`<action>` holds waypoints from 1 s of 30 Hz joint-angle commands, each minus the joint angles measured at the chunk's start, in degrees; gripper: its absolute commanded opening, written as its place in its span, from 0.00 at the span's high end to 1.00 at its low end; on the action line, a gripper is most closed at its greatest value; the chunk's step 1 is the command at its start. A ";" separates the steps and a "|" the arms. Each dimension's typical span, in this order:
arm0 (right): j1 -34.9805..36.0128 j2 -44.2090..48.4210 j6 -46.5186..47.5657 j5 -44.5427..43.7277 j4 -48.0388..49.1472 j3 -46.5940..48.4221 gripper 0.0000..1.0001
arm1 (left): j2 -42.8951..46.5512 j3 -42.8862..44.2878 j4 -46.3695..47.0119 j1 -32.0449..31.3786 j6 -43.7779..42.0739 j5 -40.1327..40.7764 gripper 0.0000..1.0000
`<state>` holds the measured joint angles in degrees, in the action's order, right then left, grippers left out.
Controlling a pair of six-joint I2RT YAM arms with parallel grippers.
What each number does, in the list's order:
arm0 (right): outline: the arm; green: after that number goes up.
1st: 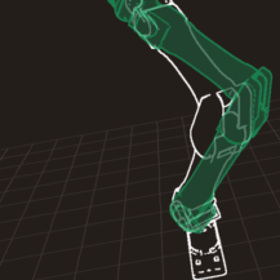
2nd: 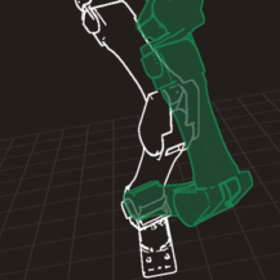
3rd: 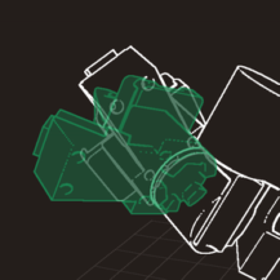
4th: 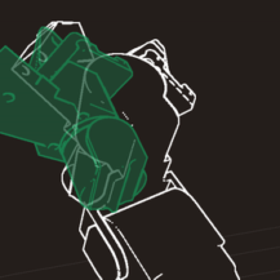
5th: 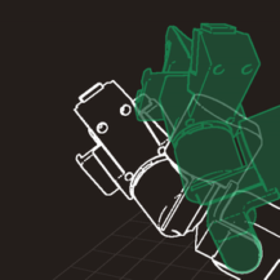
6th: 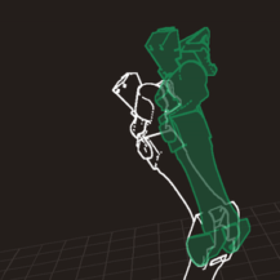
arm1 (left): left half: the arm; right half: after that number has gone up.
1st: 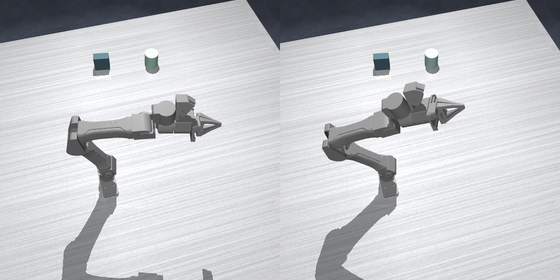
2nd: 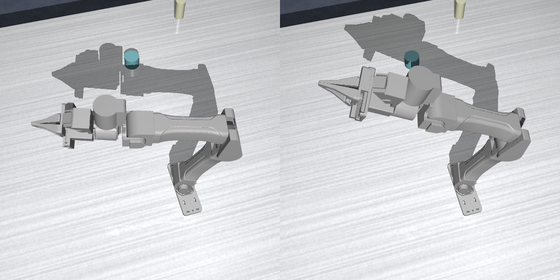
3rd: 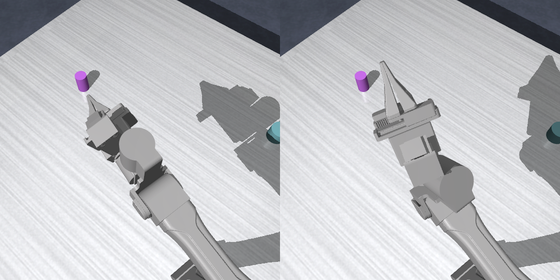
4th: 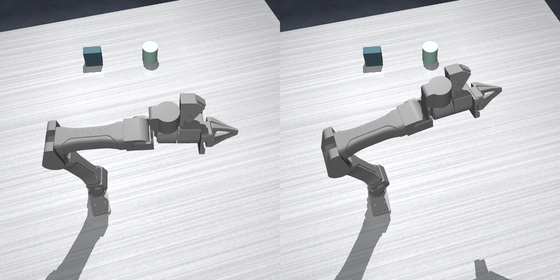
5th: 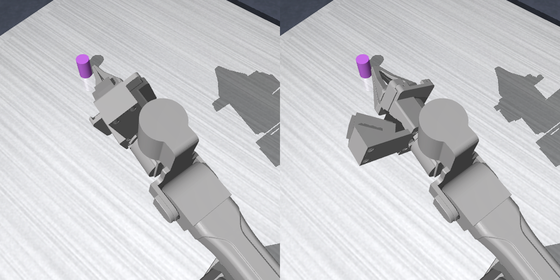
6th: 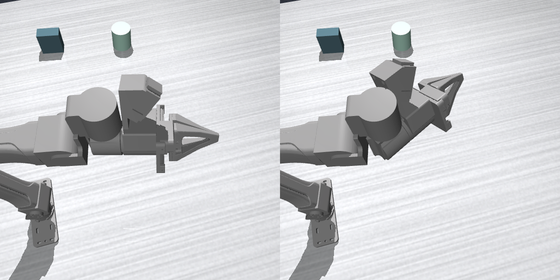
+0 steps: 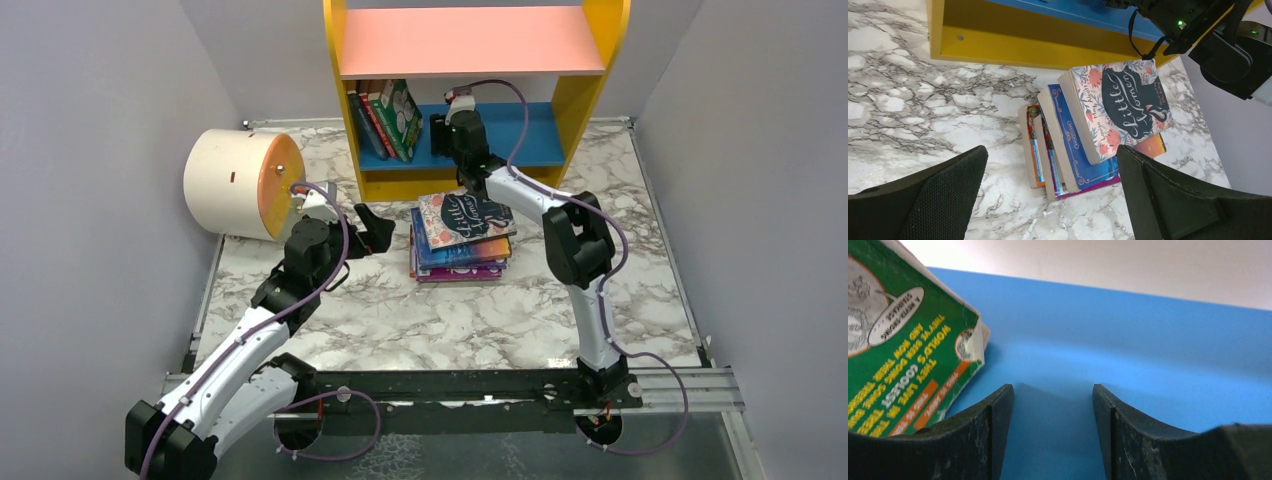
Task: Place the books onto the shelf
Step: Adjust the book on the shelf.
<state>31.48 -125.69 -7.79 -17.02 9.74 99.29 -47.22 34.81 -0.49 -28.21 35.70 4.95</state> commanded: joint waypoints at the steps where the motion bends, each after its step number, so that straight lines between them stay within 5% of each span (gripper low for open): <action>1: 0.18 -4.61 1.63 2.15 2.80 4.75 0.42 | 1.24 0.19 -0.98 0.03 -1.51 2.77 0.01; 30: 2.00 -16.16 -0.18 3.98 -3.99 21.68 0.41 | 3.54 -0.36 -3.42 0.45 -2.38 4.49 0.01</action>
<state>32.32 -139.94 -7.18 -12.80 9.21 119.46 -44.64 34.79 -3.05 -28.08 34.11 8.19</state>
